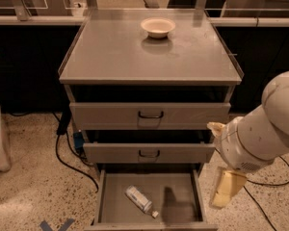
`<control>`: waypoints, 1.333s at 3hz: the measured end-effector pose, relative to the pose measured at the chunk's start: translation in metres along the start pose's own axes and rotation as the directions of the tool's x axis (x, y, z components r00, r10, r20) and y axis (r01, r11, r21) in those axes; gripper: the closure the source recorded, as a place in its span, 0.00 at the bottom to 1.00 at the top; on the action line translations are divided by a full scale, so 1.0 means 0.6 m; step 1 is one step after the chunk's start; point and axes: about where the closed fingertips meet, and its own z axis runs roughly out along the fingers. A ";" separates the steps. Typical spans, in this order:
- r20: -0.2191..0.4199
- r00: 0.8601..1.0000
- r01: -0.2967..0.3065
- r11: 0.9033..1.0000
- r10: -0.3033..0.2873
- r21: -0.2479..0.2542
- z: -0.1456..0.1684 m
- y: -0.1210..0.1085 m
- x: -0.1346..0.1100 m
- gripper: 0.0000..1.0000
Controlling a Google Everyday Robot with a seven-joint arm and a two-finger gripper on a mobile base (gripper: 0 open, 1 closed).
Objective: Pick blue plastic bottle from bottom drawer and place on counter
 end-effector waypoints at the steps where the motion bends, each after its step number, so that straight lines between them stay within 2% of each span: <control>1: 0.000 1.000 0.000 1.000 0.000 0.000 0.000 0.000 0.000 0.00; 2: -0.009 1.000 0.009 1.000 -0.008 0.007 0.014 0.001 0.004 0.00; 3: -0.045 0.999 0.013 1.000 -0.012 0.008 0.096 0.006 0.040 0.00; 4: -0.049 0.999 0.014 1.000 -0.013 0.019 0.181 0.007 0.073 0.00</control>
Offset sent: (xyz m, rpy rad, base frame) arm 0.0040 -0.0020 -0.0249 -0.0316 -0.0203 0.0090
